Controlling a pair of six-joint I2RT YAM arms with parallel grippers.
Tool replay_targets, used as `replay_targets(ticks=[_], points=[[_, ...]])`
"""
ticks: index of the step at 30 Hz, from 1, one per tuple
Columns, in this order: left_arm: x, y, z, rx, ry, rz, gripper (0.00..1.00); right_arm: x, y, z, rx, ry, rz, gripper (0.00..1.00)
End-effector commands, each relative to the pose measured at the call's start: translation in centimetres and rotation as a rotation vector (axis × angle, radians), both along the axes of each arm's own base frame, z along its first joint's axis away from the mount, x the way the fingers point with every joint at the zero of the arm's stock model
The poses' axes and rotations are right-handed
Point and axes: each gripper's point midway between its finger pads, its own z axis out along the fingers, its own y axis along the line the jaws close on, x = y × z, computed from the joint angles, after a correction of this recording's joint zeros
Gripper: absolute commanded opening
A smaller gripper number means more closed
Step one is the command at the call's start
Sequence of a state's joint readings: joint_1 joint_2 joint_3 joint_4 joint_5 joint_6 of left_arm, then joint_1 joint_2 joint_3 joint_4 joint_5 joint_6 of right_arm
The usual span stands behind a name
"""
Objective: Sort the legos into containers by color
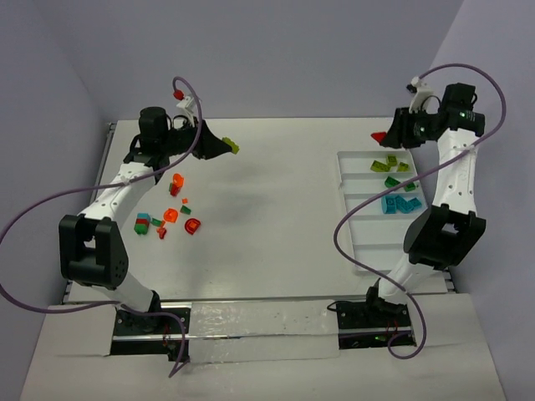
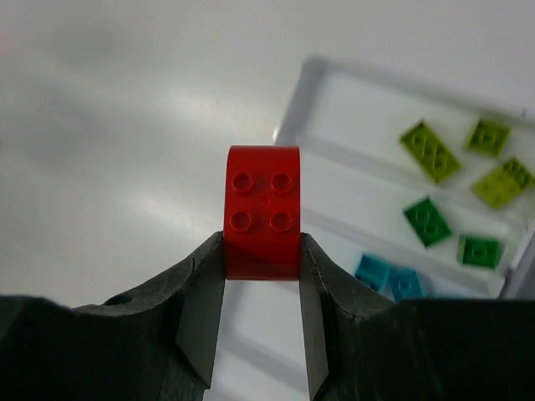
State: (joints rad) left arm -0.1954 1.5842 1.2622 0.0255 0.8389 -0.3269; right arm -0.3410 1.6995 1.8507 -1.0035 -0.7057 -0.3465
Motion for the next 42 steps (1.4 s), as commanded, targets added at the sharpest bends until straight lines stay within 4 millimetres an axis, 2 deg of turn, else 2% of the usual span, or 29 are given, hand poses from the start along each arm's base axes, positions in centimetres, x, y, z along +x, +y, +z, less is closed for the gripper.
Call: replay_targets(ticks=[1,3,6,8,11,16,20,28,32,42], points=[[0.7,-0.1,1.1,0.05,-0.074,-0.008,0.0,-9.2,-1.8,-4.1,-0.233,0.19,0.188,0.0],[0.7,0.0,0.8,0.063,-0.075,-0.012,0.0,-12.2,-2.8,-6.1,-0.307,0.242,0.274,0.0],[0.7,0.0,0.5,0.071,-0.068,-0.017,0.0,-15.7,-3.6,-8.3,-0.345,0.337,0.315,0.0],[0.7,0.0,0.4,0.072,-0.062,-0.019,0.0,-17.2,-4.6,-9.8,-0.37,0.409,0.29,0.0],[0.7,0.0,0.4,0.075,-0.062,-0.018,0.0,-18.7,-6.5,-11.5,-0.404,0.477,0.209,0.0],[0.8,0.1,0.5,0.082,-0.062,-0.012,0.0,-20.0,-9.2,-14.3,-0.477,0.514,0.057,0.0],[0.7,0.1,0.6,0.092,-0.057,-0.015,0.0,-20.2,-10.1,-15.5,-0.484,0.522,-0.04,0.0],[1.2,0.2,1.0,0.113,-0.05,-0.011,0.0,-19.0,-12.6,-16.9,-0.479,0.48,-0.22,0.0],[1.4,0.3,1.1,0.113,-0.041,-0.006,0.0,-18.6,-13.2,-17.8,-0.455,0.493,-0.259,0.0],[1.7,0.3,1.4,0.109,-0.036,0.006,0.0,-18.5,-15.7,-18.7,-0.456,0.505,-0.317,0.0]])
